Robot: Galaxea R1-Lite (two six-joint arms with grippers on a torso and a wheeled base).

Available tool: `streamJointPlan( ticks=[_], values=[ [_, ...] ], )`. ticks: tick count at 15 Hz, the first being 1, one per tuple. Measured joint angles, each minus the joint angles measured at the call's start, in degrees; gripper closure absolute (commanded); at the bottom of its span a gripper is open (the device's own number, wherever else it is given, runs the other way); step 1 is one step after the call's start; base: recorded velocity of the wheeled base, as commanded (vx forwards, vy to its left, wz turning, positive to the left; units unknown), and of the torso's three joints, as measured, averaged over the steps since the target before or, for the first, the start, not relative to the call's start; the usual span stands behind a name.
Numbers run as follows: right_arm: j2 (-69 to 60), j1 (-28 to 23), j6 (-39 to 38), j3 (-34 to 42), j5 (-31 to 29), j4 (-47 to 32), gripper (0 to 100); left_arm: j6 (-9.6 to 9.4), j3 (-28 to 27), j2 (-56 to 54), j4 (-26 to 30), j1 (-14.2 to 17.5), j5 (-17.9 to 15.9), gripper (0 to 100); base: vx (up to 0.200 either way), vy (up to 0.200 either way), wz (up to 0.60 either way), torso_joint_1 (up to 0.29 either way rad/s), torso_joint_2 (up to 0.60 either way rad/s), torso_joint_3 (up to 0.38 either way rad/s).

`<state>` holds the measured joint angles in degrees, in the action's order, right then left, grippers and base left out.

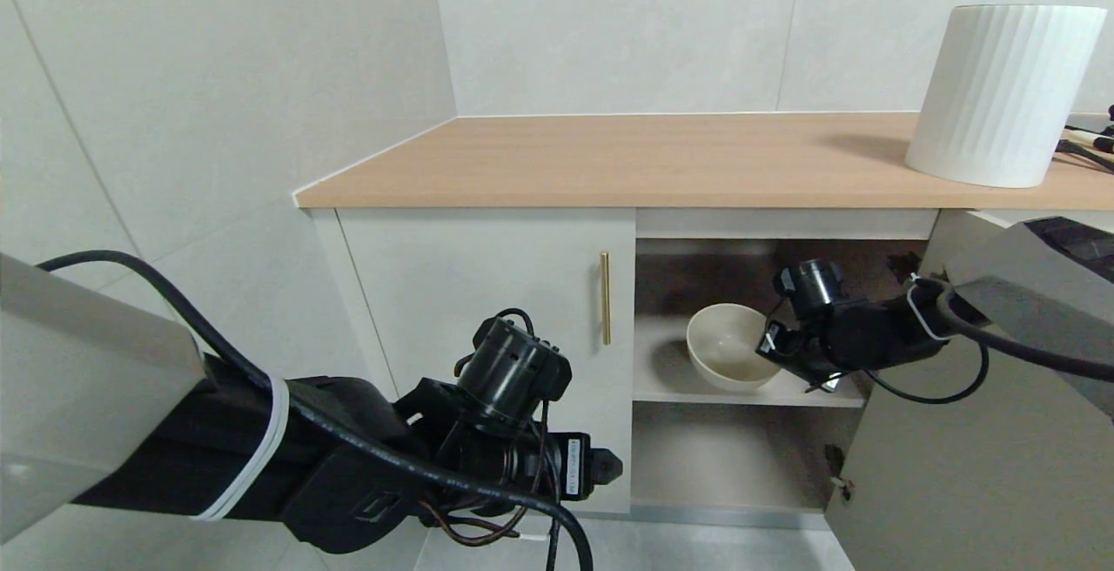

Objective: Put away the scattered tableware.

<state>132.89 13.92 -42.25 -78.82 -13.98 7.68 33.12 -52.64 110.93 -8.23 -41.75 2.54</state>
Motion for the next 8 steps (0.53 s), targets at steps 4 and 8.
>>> streamJointPlan(
  ticks=[4,8],
  values=[
    [4.1,-1.9,-0.1,-5.8,-0.6,-0.3,100,0.02,0.0,0.1,0.0,0.0,0.0,0,0.0,0.0,0.0,0.0,0.0,0.0],
    [6.8,-3.3,0.0,-9.3,-1.3,-0.3,100,0.07,0.0,0.3,0.0,0.0,0.0,0,0.0,0.0,0.0,0.0,0.0,0.0]
  ],
)
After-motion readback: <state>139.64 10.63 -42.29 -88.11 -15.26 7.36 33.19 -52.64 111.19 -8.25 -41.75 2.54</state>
